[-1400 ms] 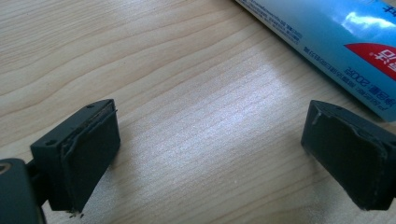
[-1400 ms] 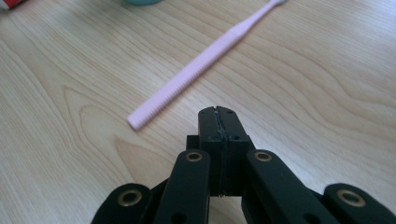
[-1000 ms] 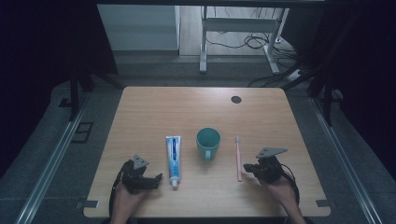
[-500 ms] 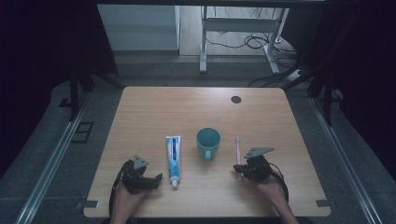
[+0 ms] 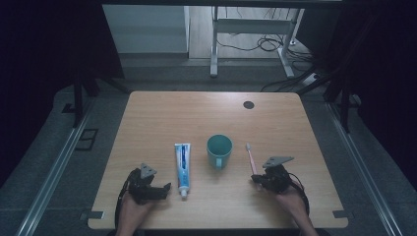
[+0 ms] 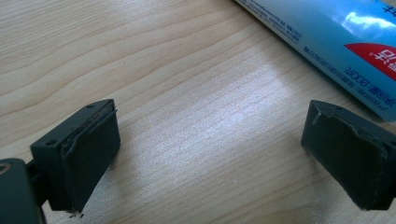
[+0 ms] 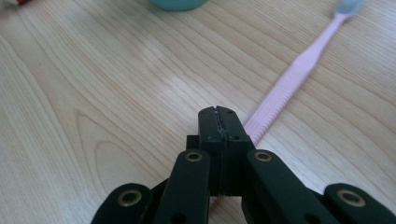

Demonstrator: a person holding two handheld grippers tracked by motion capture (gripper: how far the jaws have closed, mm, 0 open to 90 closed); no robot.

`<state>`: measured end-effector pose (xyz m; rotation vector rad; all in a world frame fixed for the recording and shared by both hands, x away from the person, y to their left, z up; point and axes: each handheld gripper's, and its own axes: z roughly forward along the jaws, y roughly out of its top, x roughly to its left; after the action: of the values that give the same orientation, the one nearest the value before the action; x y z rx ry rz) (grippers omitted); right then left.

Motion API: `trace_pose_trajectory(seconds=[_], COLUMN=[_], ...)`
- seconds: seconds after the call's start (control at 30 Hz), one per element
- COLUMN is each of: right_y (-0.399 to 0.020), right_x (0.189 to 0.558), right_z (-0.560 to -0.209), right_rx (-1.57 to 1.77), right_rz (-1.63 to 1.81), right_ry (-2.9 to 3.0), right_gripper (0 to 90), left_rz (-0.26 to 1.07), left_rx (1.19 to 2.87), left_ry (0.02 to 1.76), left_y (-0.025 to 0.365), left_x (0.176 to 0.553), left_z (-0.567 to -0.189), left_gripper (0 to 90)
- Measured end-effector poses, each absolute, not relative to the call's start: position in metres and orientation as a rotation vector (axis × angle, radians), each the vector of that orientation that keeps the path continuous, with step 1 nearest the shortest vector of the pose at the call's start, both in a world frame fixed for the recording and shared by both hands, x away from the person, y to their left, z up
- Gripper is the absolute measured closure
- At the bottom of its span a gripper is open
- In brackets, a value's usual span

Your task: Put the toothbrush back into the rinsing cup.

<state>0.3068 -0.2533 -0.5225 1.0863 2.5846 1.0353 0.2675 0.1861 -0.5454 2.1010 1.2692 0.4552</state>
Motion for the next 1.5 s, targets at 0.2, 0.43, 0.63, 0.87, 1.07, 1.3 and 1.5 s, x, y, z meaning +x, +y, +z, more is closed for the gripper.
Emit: trace_pose_trajectory(seconds=[0.2, 0.43, 0.63, 0.87, 1.07, 1.3, 1.5], right_y=[-0.265, -0.279, -0.283, -0.285, -0.284, -0.276, -0.269], right_x=[0.307, 0.307, 0.306, 0.31, 0.318, 0.329, 0.339], right_z=[-0.523, -0.524, -0.518, -0.508, -0.502, -0.496, -0.494], right_rx=[1.116, 1.148, 1.149, 1.171, 1.195, 1.225, 1.259], right_rz=[1.01, 0.982, 0.98, 0.901, 0.811, 0.717, 0.634], right_ry=[2.569, 2.549, 2.539, 2.559, 2.594, 2.634, 2.672], right_gripper=[89.5, 89.5, 88.1, 78.9, 74.2, 70.7, 68.4], left_rz=[0.456, 0.455, 0.457, 0.456, 0.455, 0.455, 0.455], left_rx=[2.101, 2.101, 2.101, 2.1, 2.099, 2.1, 2.101], left_ry=[1.27, 1.269, 1.27, 1.27, 1.27, 1.27, 1.27], left_y=[0.186, 0.186, 0.186, 0.186, 0.186, 0.186, 0.186], left_x=[0.267, 0.268, 0.267, 0.268, 0.268, 0.268, 0.268], left_z=[-0.545, -0.545, -0.545, -0.545, -0.545, -0.545, -0.545], left_gripper=[4.6, 4.6, 4.6, 4.6, 4.6, 4.6, 4.6])
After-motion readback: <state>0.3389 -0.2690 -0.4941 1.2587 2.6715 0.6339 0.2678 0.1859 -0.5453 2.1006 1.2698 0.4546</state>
